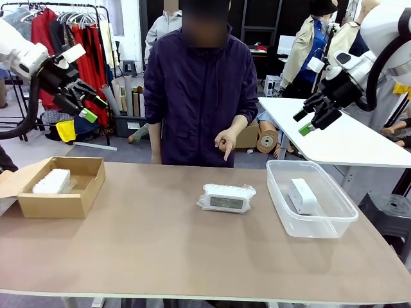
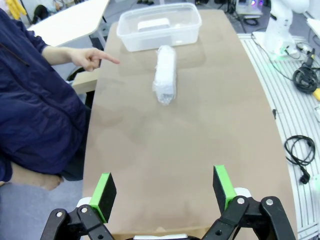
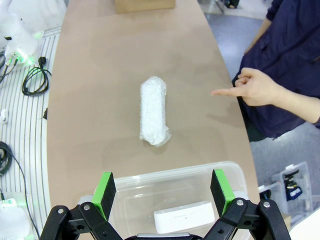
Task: Separate and place wrapped and unwrapped clocks.
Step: Pick up the Digital clock indicated by the person.
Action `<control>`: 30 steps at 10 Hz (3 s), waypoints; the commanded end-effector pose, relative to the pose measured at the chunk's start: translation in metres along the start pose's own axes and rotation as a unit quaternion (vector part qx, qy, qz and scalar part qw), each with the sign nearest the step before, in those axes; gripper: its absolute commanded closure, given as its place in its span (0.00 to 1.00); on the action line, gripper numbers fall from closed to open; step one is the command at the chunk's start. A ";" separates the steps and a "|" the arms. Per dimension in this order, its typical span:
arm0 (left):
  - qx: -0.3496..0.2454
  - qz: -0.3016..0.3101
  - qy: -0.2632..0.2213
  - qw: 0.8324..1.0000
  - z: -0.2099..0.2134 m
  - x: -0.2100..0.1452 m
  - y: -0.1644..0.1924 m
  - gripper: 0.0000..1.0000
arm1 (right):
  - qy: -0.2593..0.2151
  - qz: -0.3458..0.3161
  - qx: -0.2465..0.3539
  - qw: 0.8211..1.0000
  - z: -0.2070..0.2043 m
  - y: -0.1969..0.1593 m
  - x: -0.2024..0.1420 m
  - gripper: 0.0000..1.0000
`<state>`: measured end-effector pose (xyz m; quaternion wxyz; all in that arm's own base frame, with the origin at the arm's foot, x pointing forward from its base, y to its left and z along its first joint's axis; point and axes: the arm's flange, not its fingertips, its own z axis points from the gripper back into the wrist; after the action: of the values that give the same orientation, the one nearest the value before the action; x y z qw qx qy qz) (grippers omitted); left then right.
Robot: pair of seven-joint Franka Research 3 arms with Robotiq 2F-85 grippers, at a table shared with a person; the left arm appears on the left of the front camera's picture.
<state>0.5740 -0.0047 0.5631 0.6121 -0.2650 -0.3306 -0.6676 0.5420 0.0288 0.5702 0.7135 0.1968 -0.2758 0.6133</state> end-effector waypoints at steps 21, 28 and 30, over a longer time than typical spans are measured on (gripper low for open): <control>-0.141 -0.078 0.230 0.960 -0.313 0.133 0.037 0.00 | -0.001 0.002 0.001 1.000 0.002 -0.001 0.002 0.00; -0.152 -0.087 0.224 0.959 -0.322 0.132 0.032 0.00 | -0.001 0.002 0.001 1.000 0.002 -0.001 0.002 0.00; -0.150 -0.078 0.272 0.947 -0.336 0.152 0.035 0.00 | -0.001 0.002 0.001 1.000 0.002 -0.001 0.002 0.00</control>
<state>0.6047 -0.3463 0.4616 0.5623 -0.1550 -0.0901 -0.8073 0.5419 0.0290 0.5705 0.7132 0.1972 -0.2756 0.6136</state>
